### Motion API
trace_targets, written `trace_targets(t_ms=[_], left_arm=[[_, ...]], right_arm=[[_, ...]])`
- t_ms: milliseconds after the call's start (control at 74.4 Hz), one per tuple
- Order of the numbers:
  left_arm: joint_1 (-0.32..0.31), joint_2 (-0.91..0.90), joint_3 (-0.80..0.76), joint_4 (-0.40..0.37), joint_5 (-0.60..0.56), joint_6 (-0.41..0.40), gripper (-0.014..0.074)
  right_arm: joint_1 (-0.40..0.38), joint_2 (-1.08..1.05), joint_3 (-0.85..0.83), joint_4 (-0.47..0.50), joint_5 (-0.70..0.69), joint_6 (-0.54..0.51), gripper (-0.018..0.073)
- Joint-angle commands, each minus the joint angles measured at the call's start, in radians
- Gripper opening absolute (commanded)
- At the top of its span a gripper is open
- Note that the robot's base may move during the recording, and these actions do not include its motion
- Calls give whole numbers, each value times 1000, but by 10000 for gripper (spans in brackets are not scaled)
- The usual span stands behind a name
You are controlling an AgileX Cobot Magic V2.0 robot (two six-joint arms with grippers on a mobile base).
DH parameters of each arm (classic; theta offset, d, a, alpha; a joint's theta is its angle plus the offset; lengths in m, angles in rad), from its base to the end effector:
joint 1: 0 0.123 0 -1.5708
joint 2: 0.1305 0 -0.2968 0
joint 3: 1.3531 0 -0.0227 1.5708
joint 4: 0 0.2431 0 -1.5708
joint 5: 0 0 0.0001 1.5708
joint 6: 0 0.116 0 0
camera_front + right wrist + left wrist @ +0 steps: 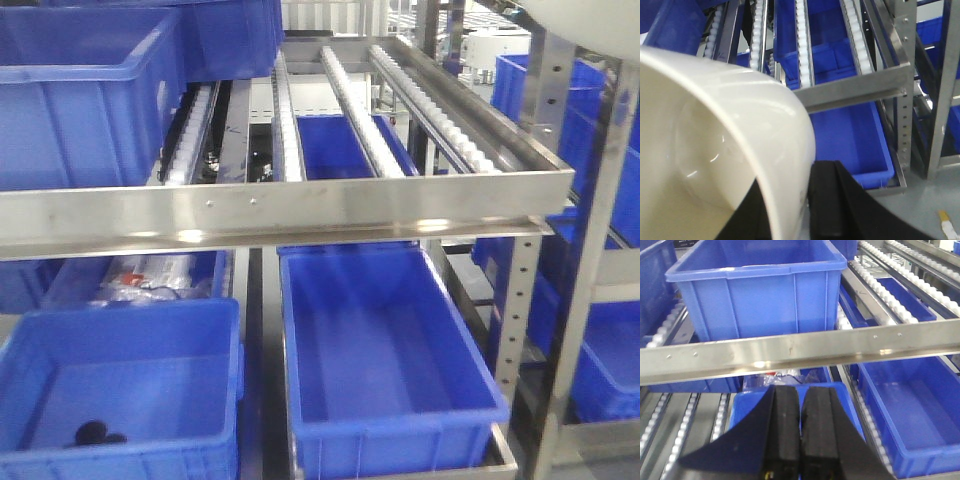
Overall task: Move white bin to right shelf second layer
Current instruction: 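Move the held white bin over the second roller shelf layer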
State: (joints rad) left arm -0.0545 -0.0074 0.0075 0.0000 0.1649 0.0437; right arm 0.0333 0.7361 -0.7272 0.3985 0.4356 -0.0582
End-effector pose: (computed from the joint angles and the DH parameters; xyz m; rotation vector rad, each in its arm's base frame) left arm 0.0612 -0.0033 0.1941 0.0809 1.6466 -0.0082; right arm 0.1560 0.0242 0.3540 0.1481 1.9060 0.3863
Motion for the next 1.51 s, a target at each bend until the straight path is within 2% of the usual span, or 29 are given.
trace_targets(t_ms=[0,1492], left_arm=[[-3,-14,37,0,-87,-5,85],[-3,-14,37,0,-87,-5,85]], right_arm=[[-6,-1,-34,19,-90,-1,55],[-6,-1,-34,19,-90,-1,55]])
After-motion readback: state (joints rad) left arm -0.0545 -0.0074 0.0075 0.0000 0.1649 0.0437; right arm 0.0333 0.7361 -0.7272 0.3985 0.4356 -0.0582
